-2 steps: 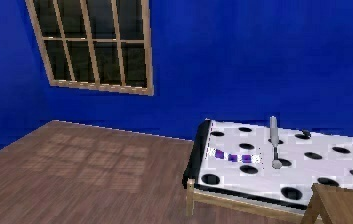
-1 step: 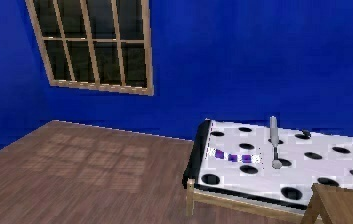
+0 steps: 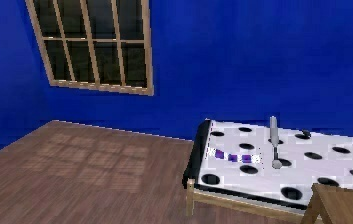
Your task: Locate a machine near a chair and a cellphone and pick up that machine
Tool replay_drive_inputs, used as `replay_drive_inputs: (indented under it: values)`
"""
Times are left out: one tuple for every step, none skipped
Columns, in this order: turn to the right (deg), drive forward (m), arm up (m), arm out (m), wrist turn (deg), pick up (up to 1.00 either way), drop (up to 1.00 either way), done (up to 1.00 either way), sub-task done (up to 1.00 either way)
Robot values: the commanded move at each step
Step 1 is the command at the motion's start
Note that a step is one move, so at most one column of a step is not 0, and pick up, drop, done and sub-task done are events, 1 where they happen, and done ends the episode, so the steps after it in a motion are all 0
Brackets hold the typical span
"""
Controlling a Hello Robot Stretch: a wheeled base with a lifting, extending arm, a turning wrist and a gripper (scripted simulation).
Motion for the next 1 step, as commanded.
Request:
replay_drive_inputs:
  values:
    - [0.0, 0.00, 0.00, 0.00, 0.0, 0.00, 0.00, 1.00, 0.00]
